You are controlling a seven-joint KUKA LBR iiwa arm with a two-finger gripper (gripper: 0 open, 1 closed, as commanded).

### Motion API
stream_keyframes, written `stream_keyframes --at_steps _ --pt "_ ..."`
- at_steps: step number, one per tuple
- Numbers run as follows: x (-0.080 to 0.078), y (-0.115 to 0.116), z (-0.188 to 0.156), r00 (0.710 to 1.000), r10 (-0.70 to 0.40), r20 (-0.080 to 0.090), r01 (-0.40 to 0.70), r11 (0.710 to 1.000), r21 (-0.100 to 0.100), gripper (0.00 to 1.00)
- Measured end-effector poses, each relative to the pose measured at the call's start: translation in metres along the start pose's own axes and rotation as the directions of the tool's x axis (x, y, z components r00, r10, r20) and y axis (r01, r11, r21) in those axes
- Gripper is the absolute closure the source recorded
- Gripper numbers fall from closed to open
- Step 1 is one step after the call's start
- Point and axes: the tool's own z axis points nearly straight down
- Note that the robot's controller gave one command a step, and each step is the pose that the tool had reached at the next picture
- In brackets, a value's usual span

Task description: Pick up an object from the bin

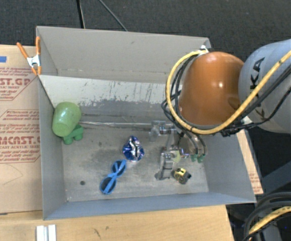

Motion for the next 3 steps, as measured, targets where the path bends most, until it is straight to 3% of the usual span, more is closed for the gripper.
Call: stream_keyframes --at_steps 1,2,3 --pt "-0.052 0.036 0.116 0.952 -0.305 -0.004 0.305 0.952 -0.001 0.00" --pt "-0.049 0.052 0.164 0.817 -0.576 -0.003 0.576 0.817 -0.002 0.00" --pt "-0.050 0.052 0.163 0.818 -0.575 -0.001 0.575 0.818 -0.002 1.00"
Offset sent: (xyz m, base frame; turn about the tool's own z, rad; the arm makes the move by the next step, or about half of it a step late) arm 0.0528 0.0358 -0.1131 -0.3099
